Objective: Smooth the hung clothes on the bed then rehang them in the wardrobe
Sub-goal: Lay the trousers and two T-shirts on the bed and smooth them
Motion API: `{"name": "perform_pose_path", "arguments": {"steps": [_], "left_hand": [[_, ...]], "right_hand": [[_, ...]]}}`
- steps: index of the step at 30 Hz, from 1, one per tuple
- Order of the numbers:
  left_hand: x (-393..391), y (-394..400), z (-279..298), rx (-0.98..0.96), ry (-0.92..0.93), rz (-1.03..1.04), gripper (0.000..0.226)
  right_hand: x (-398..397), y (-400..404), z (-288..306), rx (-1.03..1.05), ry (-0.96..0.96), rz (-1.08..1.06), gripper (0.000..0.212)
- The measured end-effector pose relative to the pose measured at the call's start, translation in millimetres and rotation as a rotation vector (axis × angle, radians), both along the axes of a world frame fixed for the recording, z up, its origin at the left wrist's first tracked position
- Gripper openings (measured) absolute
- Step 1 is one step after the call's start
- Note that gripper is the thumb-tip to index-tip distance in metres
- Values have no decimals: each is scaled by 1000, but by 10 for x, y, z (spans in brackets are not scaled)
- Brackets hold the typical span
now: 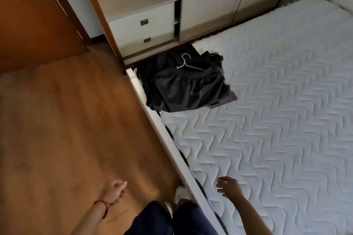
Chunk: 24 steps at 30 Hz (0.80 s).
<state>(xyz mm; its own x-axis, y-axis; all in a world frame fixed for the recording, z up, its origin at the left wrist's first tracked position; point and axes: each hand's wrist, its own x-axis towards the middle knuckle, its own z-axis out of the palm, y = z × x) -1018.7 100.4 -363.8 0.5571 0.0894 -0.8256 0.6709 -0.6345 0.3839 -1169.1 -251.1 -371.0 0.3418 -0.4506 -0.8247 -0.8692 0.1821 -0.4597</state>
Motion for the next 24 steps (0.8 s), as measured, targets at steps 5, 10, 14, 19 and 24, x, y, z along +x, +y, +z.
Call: {"name": "perform_pose_path", "arguments": {"steps": [5,10,14,19,24], "left_hand": [[427,-148,70,-48,-9,77,21],[1104,-264,-17,-81,-14,103,20],[1884,-342,-181,-64,14,26,25],[3015,-574,-161,-78,7,-183,17],[3912,-1109,-29,-131,-72,-329,16]], "right_hand": [[716,-132,23,27,-18,-3,12],[1501,-192,12,36,-40,-3,16],[2133,-237,-55,15,-41,-90,12],[2788,-269,-74,-29,-14,-192,11],[3387,-375,-14,-81,-15,-211,10]]}}
